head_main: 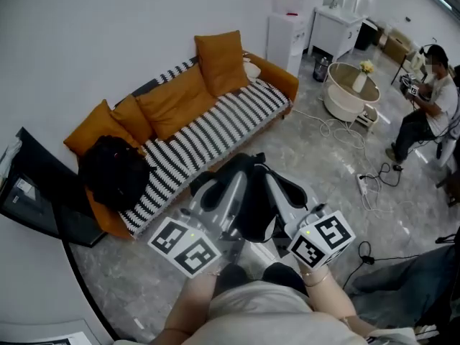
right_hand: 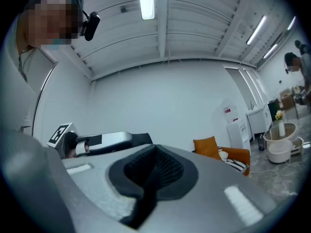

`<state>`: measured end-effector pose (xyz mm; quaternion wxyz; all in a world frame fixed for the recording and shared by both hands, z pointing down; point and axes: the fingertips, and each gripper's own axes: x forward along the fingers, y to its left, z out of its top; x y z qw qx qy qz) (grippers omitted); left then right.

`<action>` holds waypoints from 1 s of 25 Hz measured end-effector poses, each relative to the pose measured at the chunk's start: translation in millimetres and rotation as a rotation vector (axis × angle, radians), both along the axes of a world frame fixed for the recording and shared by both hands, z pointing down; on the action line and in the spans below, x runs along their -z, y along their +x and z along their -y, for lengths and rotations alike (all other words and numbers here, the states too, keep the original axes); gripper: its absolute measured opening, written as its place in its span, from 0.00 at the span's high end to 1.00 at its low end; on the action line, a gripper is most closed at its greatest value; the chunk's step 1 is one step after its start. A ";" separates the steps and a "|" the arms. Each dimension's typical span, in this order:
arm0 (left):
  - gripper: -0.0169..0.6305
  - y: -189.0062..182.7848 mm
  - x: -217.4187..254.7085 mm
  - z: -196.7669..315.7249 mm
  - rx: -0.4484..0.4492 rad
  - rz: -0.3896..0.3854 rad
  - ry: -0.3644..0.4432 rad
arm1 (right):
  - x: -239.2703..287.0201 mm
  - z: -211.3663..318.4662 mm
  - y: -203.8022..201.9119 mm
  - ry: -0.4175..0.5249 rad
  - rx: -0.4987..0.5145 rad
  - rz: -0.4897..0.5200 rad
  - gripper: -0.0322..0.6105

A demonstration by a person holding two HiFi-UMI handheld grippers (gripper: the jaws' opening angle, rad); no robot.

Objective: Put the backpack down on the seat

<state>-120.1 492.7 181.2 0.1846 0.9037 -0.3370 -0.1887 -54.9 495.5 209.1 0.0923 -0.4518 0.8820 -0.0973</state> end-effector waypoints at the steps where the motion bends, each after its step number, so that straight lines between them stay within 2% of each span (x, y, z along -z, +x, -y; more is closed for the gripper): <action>1: 0.96 -2.1 -1.9 8.0 0.001 -0.002 -0.008 | -2.4 6.8 -0.2 -0.008 -0.004 -0.002 0.95; 5: 0.96 -6.3 -13.0 31.8 0.010 -0.007 -0.046 | -13.5 27.8 2.9 -0.042 -0.013 -0.002 0.95; 12: 0.96 5.2 -29.5 77.2 0.003 -0.021 -0.104 | -19.8 75.8 11.2 -0.047 -0.005 0.013 0.95; 25: 0.96 67.2 -29.1 221.0 0.021 -0.015 -0.094 | -15.8 231.5 62.4 -0.032 0.050 0.022 0.95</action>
